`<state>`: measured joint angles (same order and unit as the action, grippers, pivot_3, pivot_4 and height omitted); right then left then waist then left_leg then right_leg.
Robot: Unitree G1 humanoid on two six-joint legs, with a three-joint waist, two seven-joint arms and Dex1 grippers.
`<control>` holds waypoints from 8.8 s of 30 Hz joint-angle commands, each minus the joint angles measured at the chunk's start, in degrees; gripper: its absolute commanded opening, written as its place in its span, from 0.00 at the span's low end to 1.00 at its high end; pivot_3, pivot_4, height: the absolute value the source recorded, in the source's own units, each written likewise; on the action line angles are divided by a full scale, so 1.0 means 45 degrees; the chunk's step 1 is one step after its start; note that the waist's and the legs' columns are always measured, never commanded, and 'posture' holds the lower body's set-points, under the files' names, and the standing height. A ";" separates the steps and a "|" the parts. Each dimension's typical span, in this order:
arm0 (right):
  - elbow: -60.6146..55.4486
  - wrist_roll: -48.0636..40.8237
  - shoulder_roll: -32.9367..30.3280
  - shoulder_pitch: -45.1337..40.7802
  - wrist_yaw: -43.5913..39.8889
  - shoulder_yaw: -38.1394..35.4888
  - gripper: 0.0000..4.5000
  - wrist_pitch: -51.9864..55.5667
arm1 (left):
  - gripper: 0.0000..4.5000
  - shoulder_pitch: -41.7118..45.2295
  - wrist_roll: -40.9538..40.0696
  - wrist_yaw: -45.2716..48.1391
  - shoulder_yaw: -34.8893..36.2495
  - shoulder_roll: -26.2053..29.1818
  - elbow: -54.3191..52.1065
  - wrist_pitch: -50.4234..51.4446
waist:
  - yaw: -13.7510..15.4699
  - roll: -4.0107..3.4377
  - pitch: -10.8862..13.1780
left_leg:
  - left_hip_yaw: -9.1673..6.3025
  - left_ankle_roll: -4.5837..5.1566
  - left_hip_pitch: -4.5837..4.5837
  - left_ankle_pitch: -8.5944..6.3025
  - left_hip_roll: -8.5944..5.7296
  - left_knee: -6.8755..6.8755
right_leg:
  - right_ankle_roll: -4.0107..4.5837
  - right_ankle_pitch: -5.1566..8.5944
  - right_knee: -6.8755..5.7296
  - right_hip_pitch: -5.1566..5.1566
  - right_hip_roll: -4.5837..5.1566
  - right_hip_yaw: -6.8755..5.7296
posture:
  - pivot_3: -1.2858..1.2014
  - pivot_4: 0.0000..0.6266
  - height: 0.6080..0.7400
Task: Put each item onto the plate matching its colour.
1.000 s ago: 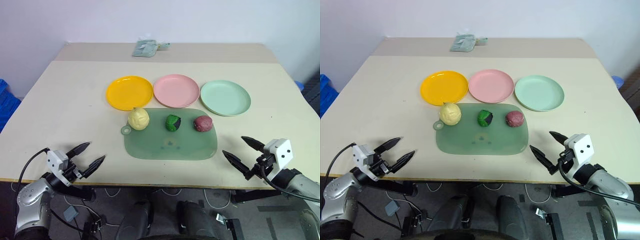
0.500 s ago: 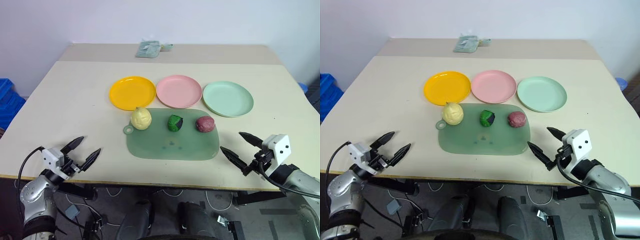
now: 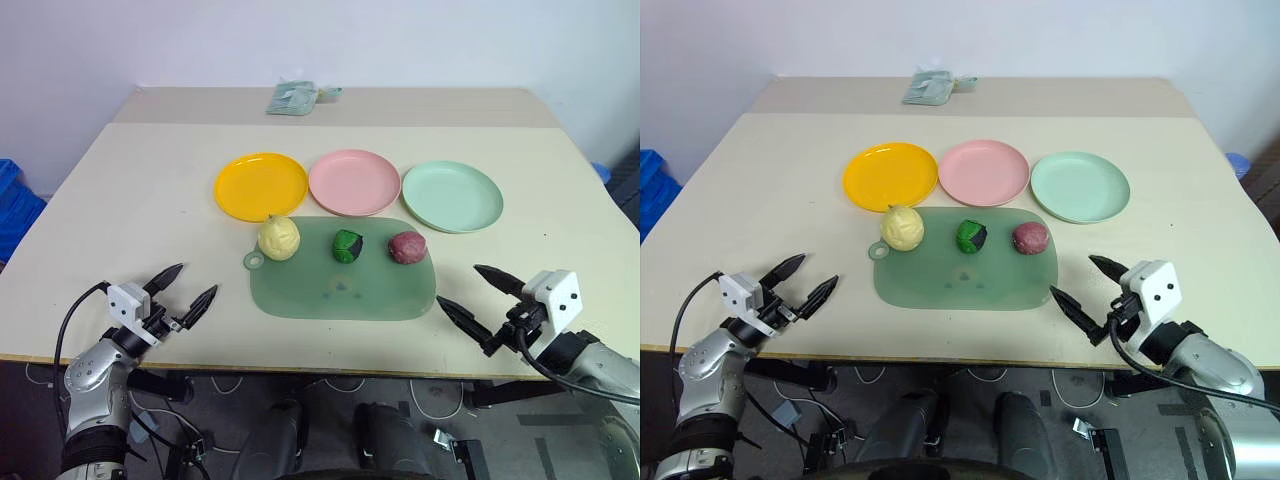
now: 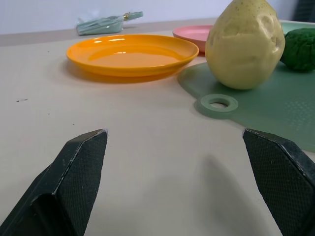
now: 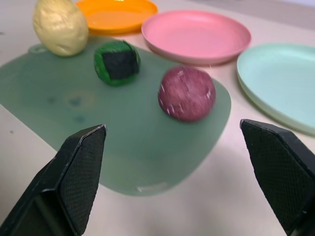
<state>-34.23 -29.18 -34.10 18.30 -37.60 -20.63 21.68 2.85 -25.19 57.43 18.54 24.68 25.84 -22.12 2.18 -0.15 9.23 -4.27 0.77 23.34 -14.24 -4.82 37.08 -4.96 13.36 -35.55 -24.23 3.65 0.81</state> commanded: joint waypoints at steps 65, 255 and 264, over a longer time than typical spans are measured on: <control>-0.2242 -0.0201 0.0169 -0.4538 0.1417 0.3794 0.99 0.1355 | 1.00 0.3025 0.0388 -0.7445 -0.3259 -0.0899 -0.8317 1.0990 | 0.0021 0.0087 0.0044 | 0.0071 -0.0004 0.0010 0.0001 0.0053 0.0015 | -0.0005 -0.0010 -0.0001 -0.0007 -0.0028 -0.0002 | 0.52 0.24 1.00; 1.0610 0.2136 0.2916 -1.2741 -0.0722 0.4121 0.50 0.0494 | 1.00 0.0866 -0.4660 -0.2610 -0.1288 0.3191 -1.2883 1.1405 | -0.0661 0.0021 0.0113 | 0.0186 0.0003 0.0000 -0.0001 0.0063 -0.0008 | -0.0072 -0.0082 -0.0100 -0.0096 -0.0031 0.0098 | 0.52 0.24 1.00; 1.7660 0.3880 0.4564 -1.6042 -0.0449 0.4560 0.61 -0.3921 | 1.00 0.1833 -0.4716 -0.4923 -0.0996 0.2219 -1.2789 1.1907 | -0.0685 0.0024 0.0114 | 0.0187 -0.0004 0.0000 0.0003 0.0052 -0.0014 | -0.0075 -0.0085 -0.0104 -0.0103 -0.0033 0.0095 | 0.52 0.24 1.00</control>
<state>42.08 -12.80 -14.16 -50.82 -40.31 0.39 8.14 10.46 -45.71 36.57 12.56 34.63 -29.80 31.24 -0.90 -0.05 9.75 -3.43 0.75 23.34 -14.22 -4.59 37.01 -5.30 12.98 -36.02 -24.70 3.50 1.23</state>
